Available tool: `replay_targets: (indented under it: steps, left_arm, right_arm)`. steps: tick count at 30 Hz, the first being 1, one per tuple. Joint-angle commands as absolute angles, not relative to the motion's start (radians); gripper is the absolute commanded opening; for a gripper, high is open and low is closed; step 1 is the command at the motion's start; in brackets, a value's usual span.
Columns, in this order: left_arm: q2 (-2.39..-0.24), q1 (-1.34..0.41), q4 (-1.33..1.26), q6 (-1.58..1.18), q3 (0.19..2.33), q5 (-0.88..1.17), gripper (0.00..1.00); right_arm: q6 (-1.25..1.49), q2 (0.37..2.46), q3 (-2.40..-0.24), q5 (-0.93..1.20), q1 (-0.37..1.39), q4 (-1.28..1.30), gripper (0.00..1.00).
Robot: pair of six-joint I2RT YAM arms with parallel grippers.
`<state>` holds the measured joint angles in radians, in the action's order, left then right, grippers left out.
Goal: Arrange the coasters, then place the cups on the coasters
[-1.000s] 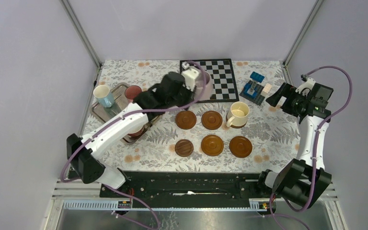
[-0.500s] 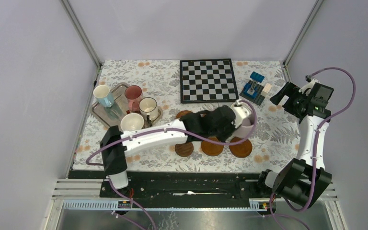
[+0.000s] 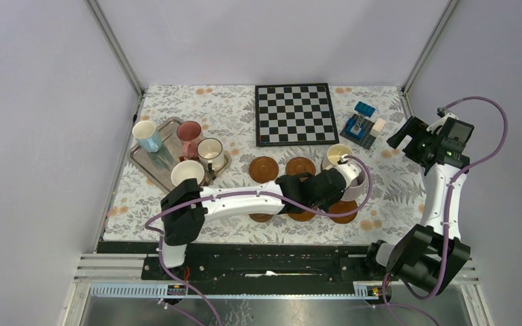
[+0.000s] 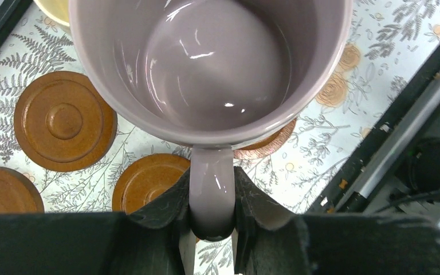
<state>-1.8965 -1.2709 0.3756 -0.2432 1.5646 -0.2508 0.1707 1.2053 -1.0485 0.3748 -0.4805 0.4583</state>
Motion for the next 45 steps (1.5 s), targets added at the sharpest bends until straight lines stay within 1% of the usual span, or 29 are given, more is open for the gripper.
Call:
replay_targets:
  steps: [1, 6, 14, 25, 45]
  left_arm:
    - [-1.868, -1.282, 0.118, -0.284, 1.524, -0.353, 0.00]
    - [-1.869, -1.290, 0.028, -0.325, 1.441, -0.359, 0.00]
    - [-1.892, -1.323, -0.032, -0.375, 1.402, -0.387, 0.00]
    - [-1.965, -1.336, -0.040, -0.403, 1.437, -0.425, 0.00]
    - [-2.015, -1.364, -0.011, -0.454, 1.455, -0.398, 0.00]
  right_arm:
    - [0.183, 1.202, -1.059, 0.372, -0.484, 0.435, 1.00]
    - [0.181, 1.197, -1.045, 0.383, -0.484, 0.425, 1.00]
    - [0.176, 1.187, -1.037, 0.396, -0.483, 0.425, 1.00]
    - [0.173, 1.176, -1.027, 0.402, -0.485, 0.421, 1.00]
    - [0.160, 1.172, -1.013, 0.413, -0.484, 0.416, 0.98]
